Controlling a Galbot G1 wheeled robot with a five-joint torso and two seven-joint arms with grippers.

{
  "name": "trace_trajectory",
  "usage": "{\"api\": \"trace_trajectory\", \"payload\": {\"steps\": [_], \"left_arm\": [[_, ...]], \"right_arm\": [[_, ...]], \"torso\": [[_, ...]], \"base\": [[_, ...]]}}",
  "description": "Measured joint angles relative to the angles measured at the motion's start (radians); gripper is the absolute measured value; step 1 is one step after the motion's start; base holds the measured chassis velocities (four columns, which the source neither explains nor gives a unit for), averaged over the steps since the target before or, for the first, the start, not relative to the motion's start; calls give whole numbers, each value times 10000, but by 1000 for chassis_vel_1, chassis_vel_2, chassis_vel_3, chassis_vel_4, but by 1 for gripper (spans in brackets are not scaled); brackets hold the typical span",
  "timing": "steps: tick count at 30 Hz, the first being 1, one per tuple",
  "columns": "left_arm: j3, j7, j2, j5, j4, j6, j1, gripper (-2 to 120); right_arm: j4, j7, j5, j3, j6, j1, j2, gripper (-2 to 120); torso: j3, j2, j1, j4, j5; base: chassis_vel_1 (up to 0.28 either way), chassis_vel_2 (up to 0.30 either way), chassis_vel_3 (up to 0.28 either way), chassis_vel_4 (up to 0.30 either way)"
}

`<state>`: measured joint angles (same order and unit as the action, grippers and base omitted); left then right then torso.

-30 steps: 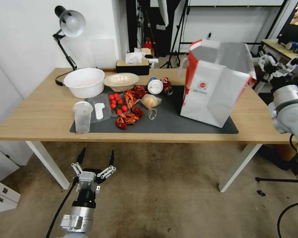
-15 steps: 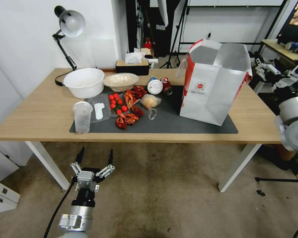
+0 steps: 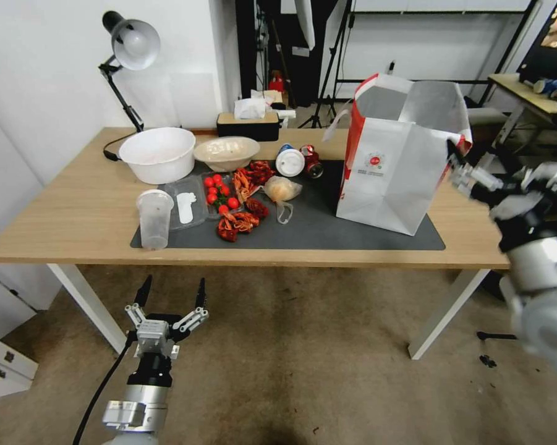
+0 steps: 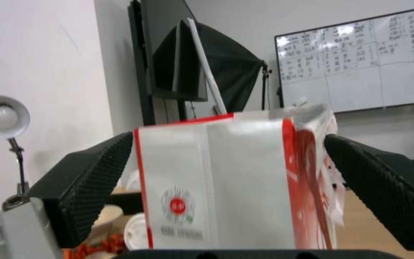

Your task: Pick up the food delivery bag from the floor and place it on the table.

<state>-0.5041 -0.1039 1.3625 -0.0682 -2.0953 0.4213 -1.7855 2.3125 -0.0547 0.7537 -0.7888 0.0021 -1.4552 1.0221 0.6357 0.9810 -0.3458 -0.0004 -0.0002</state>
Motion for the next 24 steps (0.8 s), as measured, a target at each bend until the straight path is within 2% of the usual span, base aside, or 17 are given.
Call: {"api": "trace_trajectory", "payload": {"steps": [2, 6, 10, 12, 18, 24], "left_arm": [[-13, -7, -28, -34, 54, 22, 6, 100], [-18, -10, -79, -68, 91, 35, 14, 100], [-23, -25, -150, -100, 192, 63, 48, 100], [-25, -26, -152, -103, 203, 69, 48, 100], [-42, -16, -214, -154, 417, 172, 110, 100], [-42, 100, -236, -255, 638, 278, 191, 100]], "right_arm": [[116, 208, -636, 76, 225, -464, 557, 100], [146, 371, -1137, 192, 463, -851, 1057, 100], [32, 928, -2004, 365, 1018, -1575, 1948, 100], [-3, 973, -2119, 379, 1090, -1646, 2043, 100], [-986, 1542, -3231, 455, 2008, -2386, 3028, 100], [-1898, 1904, -3689, 519, 2620, -2691, 3625, 100]], "torso": [[0, 0, 1, 1, 1], [0, 0, 0, 3, 0], [1, 0, 0, 1, 0], [1, 0, 0, 2, 0], [1, -1, -1, 2, 3], [1, -1, -1, 2, 2]], "base": [[0, 0, 0, 0], [0, 0, 0, 0], [0, 0, 0, 0], [0, 0, 0, 0], [0, 0, 0, 0], [0, 0, 0, 0]]}}
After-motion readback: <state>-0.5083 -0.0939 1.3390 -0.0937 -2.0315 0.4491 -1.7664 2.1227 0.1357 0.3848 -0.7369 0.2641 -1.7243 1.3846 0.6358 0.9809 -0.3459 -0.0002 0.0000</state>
